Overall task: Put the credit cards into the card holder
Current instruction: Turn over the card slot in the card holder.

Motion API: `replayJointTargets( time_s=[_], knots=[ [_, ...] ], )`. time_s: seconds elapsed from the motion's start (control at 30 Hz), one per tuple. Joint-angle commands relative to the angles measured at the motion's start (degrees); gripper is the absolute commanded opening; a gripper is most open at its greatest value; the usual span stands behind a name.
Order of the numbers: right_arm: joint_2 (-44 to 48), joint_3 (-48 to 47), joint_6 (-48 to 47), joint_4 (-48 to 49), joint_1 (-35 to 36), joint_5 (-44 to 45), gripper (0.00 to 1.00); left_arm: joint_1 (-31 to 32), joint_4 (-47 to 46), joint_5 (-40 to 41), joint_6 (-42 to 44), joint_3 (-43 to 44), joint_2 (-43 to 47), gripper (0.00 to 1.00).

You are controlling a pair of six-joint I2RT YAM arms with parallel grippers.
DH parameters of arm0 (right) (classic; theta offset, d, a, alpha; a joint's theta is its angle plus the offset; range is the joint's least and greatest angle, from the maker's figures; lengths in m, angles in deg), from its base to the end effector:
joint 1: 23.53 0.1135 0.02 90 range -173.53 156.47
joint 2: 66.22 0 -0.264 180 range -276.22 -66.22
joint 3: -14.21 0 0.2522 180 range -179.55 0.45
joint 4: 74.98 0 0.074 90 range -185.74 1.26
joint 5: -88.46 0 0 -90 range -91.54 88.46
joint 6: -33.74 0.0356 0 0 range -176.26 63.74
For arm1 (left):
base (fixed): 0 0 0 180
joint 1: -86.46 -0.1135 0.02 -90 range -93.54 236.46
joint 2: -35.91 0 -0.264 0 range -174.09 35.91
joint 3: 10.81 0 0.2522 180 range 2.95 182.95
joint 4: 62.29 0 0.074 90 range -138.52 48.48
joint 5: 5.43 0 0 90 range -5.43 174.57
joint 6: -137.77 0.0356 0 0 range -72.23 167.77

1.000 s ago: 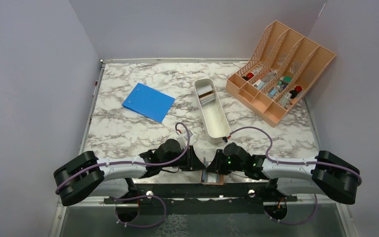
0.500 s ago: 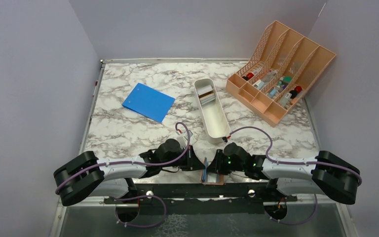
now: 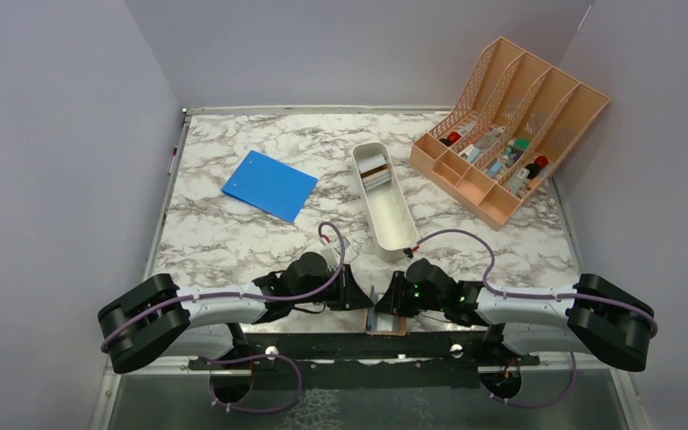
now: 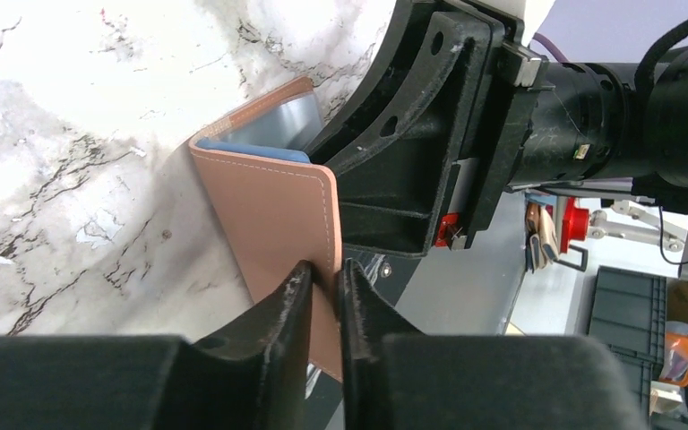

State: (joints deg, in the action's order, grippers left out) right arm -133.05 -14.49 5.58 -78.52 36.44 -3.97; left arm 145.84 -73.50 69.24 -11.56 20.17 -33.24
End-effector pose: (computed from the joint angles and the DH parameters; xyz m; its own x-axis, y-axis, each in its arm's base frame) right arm 0.0970 0.1708 0.1276 -0.9336 0.1450 -0.3277 -0.1224 0.7305 0.6719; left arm 0.1044 -0.1949 0.1552 -0.9349 -0.0491 -0.3516 0.2860 0.4827 -0.8278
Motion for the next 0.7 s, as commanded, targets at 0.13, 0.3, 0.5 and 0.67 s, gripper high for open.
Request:
replayJointTargets(
  time_s=[0.13, 0.3, 0.5, 0.67],
  knots=[
    [0.32, -1.09, -1.38, -2.7, 0.42, 1.65, 0.27, 0.48, 0.35, 0.35, 1.1, 0.21, -0.12, 0.04],
    [0.67, -2.11, -1.28, -4.4, 0.39, 1.68, 0.33, 0.48, 1.19, 1.34, 1.19, 0.08, -0.03, 0.03],
    [6.54, -5.44, -0.5, -12.02, 0.42, 3.25, 0.45, 0.46, 5.27, 3.05, 2.0, 1.29, 0.89, 0.02],
    [10.55, -5.46, 1.39, -11.49, 0.37, 1.16, 0.54, 0.48, 11.74, 6.72, 3.22, 3.5, 3.22, 0.01]
  ],
)
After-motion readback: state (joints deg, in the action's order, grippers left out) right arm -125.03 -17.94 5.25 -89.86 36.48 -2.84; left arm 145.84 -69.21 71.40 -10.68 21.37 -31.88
